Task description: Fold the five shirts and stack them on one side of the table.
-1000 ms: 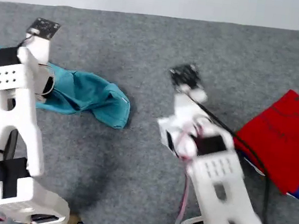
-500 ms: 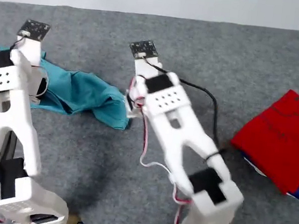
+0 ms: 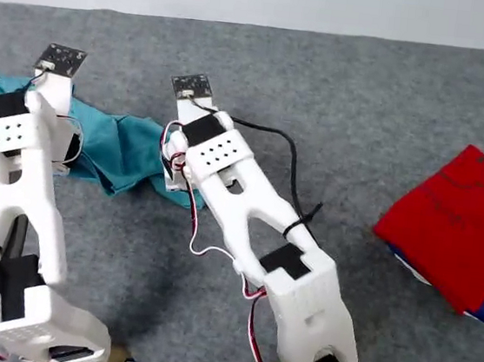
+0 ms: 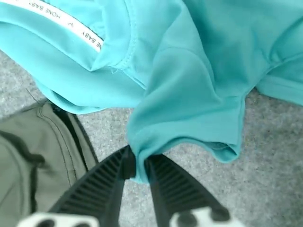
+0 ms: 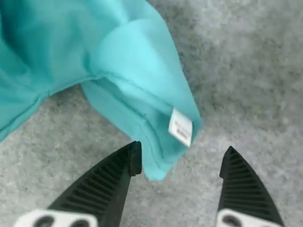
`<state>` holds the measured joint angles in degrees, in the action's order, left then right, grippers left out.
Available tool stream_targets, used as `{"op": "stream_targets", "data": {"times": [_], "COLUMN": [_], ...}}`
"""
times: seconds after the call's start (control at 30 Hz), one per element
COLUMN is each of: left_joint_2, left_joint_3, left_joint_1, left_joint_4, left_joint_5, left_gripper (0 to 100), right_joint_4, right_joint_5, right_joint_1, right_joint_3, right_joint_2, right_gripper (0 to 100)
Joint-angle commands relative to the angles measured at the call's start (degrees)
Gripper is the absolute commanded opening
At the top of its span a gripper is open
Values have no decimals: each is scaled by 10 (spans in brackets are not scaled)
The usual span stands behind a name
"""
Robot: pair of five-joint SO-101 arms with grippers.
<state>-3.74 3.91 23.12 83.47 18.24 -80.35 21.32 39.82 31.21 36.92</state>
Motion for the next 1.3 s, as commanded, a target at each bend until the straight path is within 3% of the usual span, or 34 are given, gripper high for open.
{"op": "stream_targets", "data": {"times": [0.0,0.17,0.33,0.57,0.93,1.27], "left_joint_2": [29,29,30,35,34,68], "left_joint_3": [-3,-3,-3,-59,-399,-599], "left_joint_1": [4,4,4,1,-52,-78], "left_joint_4": [-10,-10,-10,16,167,169], "left_joint_5": [-6,-6,-7,-44,-101,-140], "left_gripper": [4,4,4,4,4,5], "right_joint_4": [8,35,32,-37,-106,-93], "right_joint_5": [7,-7,-98,-145,-303,-369], "right_joint_1": [6,6,3,-34,-134,-256], "right_joint_3": [46,46,47,47,47,47], "right_joint_2": [26,66,58,-23,-219,-388], "right_gripper": [265,158,4,11,10,11]}}
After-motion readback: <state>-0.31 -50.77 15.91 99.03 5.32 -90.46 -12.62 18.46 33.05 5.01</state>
